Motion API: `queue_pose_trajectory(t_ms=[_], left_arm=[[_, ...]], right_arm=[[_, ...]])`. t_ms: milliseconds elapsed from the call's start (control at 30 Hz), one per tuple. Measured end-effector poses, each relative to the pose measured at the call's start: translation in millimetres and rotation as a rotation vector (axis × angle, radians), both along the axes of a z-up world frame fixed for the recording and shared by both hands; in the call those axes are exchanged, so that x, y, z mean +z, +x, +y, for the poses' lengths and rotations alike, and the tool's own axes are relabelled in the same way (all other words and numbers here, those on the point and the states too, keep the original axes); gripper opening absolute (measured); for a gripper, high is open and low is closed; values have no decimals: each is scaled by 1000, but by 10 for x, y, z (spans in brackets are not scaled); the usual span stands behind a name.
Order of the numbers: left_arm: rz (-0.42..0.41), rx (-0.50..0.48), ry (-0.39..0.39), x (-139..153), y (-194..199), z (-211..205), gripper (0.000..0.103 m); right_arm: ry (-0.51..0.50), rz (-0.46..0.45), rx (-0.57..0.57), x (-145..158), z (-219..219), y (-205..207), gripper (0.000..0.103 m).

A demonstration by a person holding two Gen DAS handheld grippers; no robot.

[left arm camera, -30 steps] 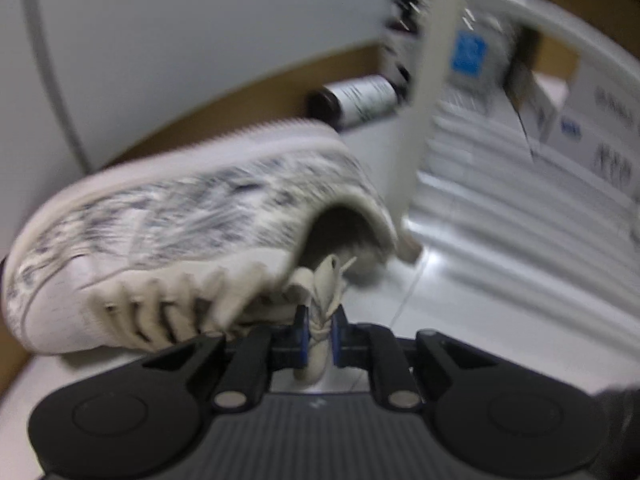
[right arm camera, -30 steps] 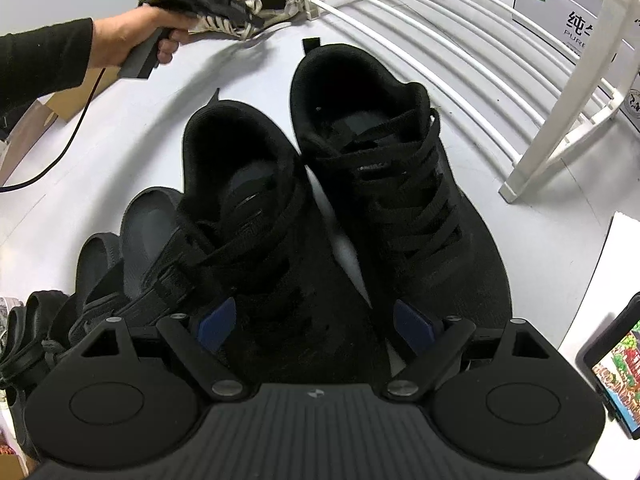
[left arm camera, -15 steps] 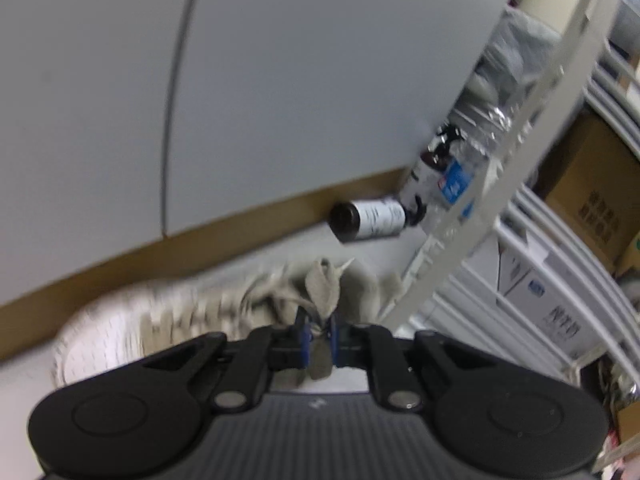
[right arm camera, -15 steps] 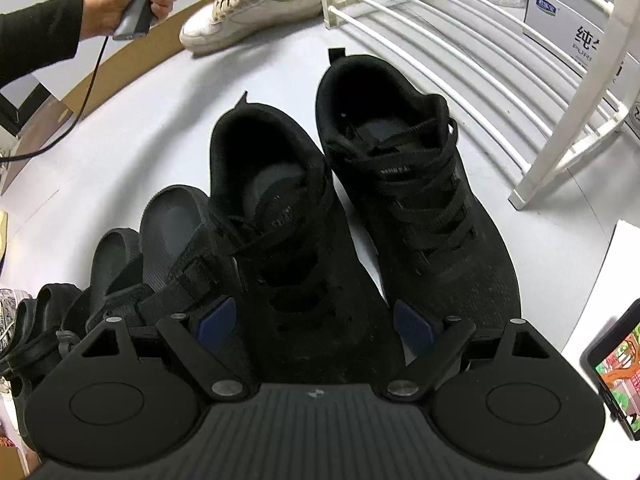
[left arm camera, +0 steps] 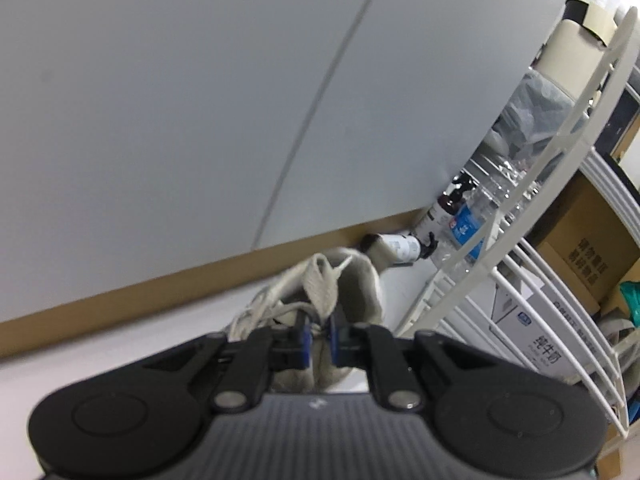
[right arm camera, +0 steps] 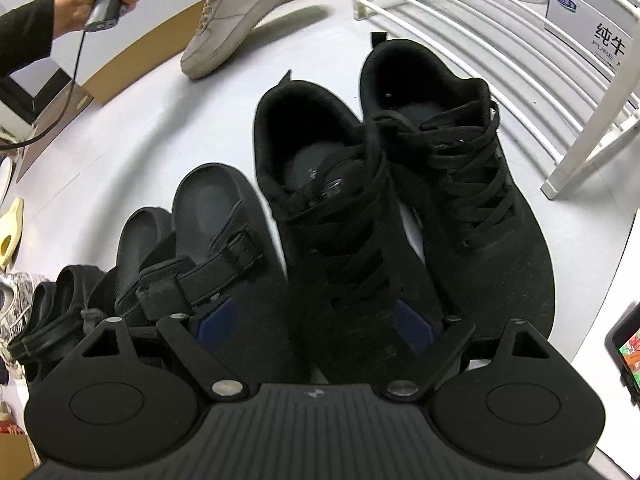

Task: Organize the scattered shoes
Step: 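Lift the printed sneaker off the floor with the left tool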

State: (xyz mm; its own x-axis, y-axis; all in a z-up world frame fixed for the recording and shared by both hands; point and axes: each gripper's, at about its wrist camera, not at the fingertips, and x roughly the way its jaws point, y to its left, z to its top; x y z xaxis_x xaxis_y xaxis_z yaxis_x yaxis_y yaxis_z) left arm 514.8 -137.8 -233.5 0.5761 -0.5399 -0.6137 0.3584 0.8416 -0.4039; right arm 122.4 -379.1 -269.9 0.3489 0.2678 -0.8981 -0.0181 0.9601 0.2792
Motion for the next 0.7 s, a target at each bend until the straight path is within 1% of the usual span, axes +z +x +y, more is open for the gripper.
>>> queue_pose_trajectory(t_ms=[133,300,400,500,700], left_arm=[[-21,35,-3,192,-202,352,9],[-35,69,26,499,-591,900,9],[-54,85,20,656,-828,1267,9],[-65,96,27,804,-1099,1731,9],[-40,149,68,1028,-1577,2637,9]], right_arm=[[-7,-34,36,93,106,-27,90],[9,-113,40,267,229,-15,90],[12,-132,47,309,303,0,90],[14,-132,68,329,468,9,90],[13,-102,128,291,735,16,90]])
